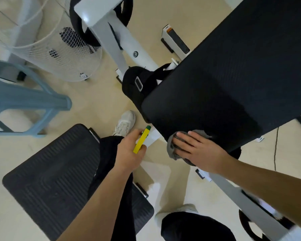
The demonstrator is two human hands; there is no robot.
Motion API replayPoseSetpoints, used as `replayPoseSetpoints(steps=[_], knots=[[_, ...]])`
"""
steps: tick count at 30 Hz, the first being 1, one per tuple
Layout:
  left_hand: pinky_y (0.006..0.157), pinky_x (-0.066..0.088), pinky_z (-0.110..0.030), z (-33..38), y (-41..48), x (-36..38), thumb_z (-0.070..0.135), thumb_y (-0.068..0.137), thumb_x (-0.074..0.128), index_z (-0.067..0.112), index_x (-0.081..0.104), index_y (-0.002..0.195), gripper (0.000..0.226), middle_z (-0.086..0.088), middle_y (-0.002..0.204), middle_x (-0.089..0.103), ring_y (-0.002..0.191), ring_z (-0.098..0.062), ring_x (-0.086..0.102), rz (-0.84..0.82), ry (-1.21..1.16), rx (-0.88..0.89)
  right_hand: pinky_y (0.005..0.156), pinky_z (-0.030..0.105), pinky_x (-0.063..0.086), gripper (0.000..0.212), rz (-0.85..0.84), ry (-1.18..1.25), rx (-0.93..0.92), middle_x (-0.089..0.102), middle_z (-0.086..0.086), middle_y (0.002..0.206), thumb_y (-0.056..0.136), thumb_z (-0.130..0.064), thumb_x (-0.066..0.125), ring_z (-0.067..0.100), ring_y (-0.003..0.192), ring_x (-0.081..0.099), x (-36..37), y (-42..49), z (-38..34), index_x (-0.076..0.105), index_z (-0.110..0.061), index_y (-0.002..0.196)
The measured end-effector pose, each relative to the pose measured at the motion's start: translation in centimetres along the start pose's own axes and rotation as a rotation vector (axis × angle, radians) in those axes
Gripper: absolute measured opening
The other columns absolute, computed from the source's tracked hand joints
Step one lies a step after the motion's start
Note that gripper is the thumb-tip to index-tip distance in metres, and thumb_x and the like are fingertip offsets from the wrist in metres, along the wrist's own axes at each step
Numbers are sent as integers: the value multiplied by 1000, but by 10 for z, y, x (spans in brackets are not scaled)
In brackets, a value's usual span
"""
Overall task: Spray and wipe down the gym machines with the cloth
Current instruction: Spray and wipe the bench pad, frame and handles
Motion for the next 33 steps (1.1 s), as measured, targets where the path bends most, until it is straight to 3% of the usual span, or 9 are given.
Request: replayPoseSetpoints(steps=[4, 6, 10, 14, 17, 20, 26, 29, 33], knots=[[62, 40, -23, -10, -11, 9, -1, 80, 61, 39, 59, 107, 48, 24, 73, 60, 68, -3, 58, 73, -122, -43, 121, 51, 2, 70, -44, -78, -216, 20, 10, 165, 91, -27, 61, 35, 153, 10, -20, 22, 20, 31, -22, 153], [61, 38, -22, -19, -19, 18, 0, 79, 59, 41, 56, 104, 49, 27, 75, 60, 68, -5, 57, 116, -186, -78, 123, 52, 5, 63, -1, -133, -129, 12, 12, 166, 95, -25, 47, 36, 153, 2, -46, 65, 46, 27, -20, 155], [62, 41, -20, -37, -37, 51, 4, 83, 59, 33, 59, 118, 46, 20, 77, 56, 70, -10, 56, 117, -238, -117, 119, 50, 25, 54, 76, -92, 79, 30, 16, 160, 95, -23, 47, 37, 149, 22, -92, 166, 89, 40, -15, 148], [64, 34, -10, -32, -41, 76, 7, 87, 64, 24, 59, 127, 44, 14, 95, 58, 84, -14, 54, -20, -123, -14, 88, 46, 52, 32, 15, 5, 48, 52, 11, 136, 98, -23, 51, 33, 130, 44, -100, 205, 95, 51, -15, 130], [78, 46, -30, -35, -41, 84, 11, 87, 66, 24, 58, 130, 46, 5, 116, 65, 97, -20, 62, -62, -42, 42, 94, 49, 49, 31, 71, 4, -43, 59, 14, 132, 101, -25, 46, 36, 128, 49, -101, 196, 89, 57, -12, 128], [82, 52, -39, -40, -39, 84, 11, 84, 65, 21, 60, 129, 46, 0, 117, 67, 99, -25, 64, -102, -6, 86, 97, 50, 47, 33, 111, 27, -48, 61, 15, 130, 102, -25, 46, 37, 124, 53, -101, 192, 88, 58, -10, 128], [71, 37, -29, -47, -36, 74, 10, 88, 63, 18, 64, 122, 36, -1, 114, 68, 97, -25, 64, -125, 83, 144, 99, 49, 47, 37, 122, 56, -17, 58, 15, 133, 104, -29, 41, 36, 124, 52, -102, 192, 87, 54, -10, 133], [69, 44, -33, -44, -36, 71, 14, 87, 58, 16, 64, 114, 28, -2, 104, 66, 90, -29, 65, -160, 78, 174, 104, 50, 43, 34, 115, -6, -65, 59, 14, 135, 101, -28, 48, 37, 134, 46, -95, 189, 76, 59, -11, 129], [74, 50, -36, -54, -37, 47, 17, 80, 55, 19, 63, 122, 42, 2, 109, 67, 95, -25, 65, -109, 42, 159, 112, 50, 32, 31, 32, -195, -181, 61, 7, 131, 95, -31, 53, 34, 138, 39, -82, 179, 34, 65, -19, 122]])
Point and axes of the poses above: each hand's wrist, its own y-axis towards the middle knuckle, its own x-axis out of the palm, z = x × y, the point moved 7 cm from there along y, towards the middle knuckle
